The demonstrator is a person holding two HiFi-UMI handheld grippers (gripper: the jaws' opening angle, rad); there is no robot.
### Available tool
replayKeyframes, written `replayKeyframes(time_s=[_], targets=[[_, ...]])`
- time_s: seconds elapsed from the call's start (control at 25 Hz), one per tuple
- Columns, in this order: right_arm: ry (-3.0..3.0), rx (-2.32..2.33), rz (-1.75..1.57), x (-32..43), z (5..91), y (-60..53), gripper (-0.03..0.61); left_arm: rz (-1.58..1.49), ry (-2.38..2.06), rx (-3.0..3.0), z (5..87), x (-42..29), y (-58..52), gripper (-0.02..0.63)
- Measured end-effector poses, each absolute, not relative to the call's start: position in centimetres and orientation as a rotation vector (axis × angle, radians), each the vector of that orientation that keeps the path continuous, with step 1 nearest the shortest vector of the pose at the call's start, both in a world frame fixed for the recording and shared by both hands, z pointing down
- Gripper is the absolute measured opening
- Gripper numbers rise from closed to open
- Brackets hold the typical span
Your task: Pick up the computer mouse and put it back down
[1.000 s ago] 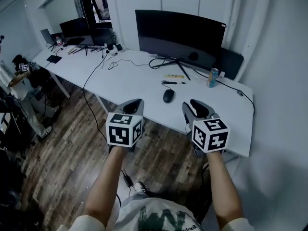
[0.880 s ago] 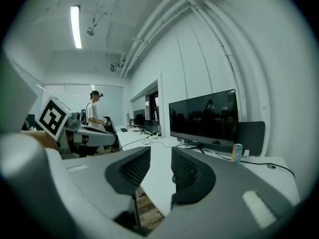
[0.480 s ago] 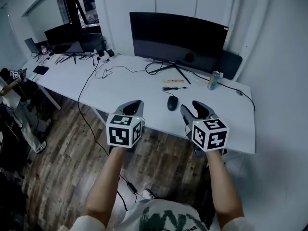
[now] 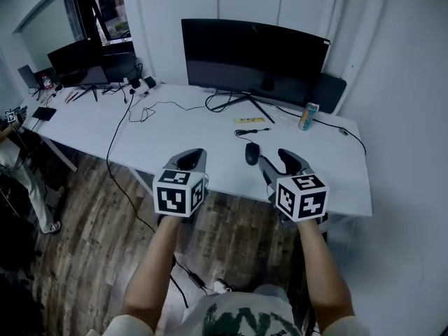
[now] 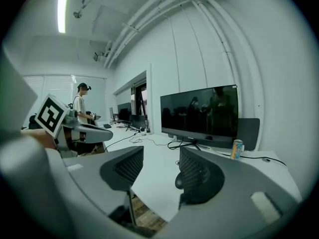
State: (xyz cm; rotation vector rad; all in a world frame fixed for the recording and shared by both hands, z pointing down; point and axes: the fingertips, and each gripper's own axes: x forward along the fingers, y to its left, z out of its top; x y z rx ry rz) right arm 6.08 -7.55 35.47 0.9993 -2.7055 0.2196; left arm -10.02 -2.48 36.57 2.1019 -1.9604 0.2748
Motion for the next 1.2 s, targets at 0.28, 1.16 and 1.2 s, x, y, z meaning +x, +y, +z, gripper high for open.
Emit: replayKeyframes(time_s=[0.28, 1.16, 1.2], targets=[[-2.687, 1.036, 0.211, 5.1, 35.5, -7.3, 0.218, 0.273, -1.933, 2.123, 37.0, -10.8, -2.2, 0.005], [-2.672, 1.082, 0.265, 3.8, 38.2, -18.3, 0.235, 0.304, -1.918, 2.14, 38.4, -12.8, -13.6, 0.005], [-2.67, 1.081, 0.27, 3.7, 38.4, -19.4, 0.236, 0.307, -1.916, 2.139, 38.6, -12.8, -14.7, 0.005]])
